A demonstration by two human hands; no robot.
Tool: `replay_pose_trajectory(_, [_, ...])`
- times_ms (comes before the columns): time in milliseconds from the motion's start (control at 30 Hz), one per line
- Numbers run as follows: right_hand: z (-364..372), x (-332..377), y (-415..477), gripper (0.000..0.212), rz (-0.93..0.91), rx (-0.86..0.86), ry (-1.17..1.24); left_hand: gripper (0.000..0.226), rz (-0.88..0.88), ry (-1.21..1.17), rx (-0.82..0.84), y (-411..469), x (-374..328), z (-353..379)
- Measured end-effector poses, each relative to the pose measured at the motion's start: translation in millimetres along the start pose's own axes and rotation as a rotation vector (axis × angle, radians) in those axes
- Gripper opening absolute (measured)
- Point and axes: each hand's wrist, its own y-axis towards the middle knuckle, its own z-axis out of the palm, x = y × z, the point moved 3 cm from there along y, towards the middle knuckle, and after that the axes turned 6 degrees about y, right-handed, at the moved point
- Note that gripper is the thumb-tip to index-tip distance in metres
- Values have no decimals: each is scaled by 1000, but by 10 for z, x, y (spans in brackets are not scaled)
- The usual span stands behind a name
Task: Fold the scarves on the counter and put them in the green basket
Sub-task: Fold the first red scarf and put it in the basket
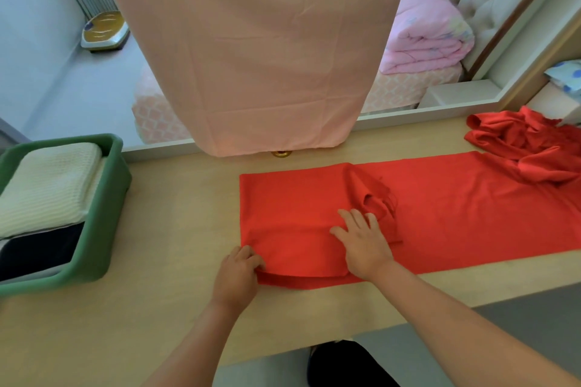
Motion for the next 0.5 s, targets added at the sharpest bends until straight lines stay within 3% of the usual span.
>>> replay_pose_trajectory(67, [57,119,-12,68,-53,30,-16,36,8,10,129,-65,69,-12])
replay_pose_trajectory(200, [83,82,-95,54,97,124,-85,28,10,151,539,-158,115,-75])
replay_pose_trajectory(300, [119,-17,-195,43,137,129,-102,50,36,181,413,-64,51,-122])
replay_pose_trajectory(367, [134,-81,-253,39,144,142,-91,48,91,105,264,22,-33,-70])
replay_pose_trajectory(433, [152,-118,-295,37,99,154,-65,45,61,94,301,71,-111,9])
replay_pose_trajectory(500, [159,-143,-343,31,55,212,-37,74,5,193,466,65,-132,94])
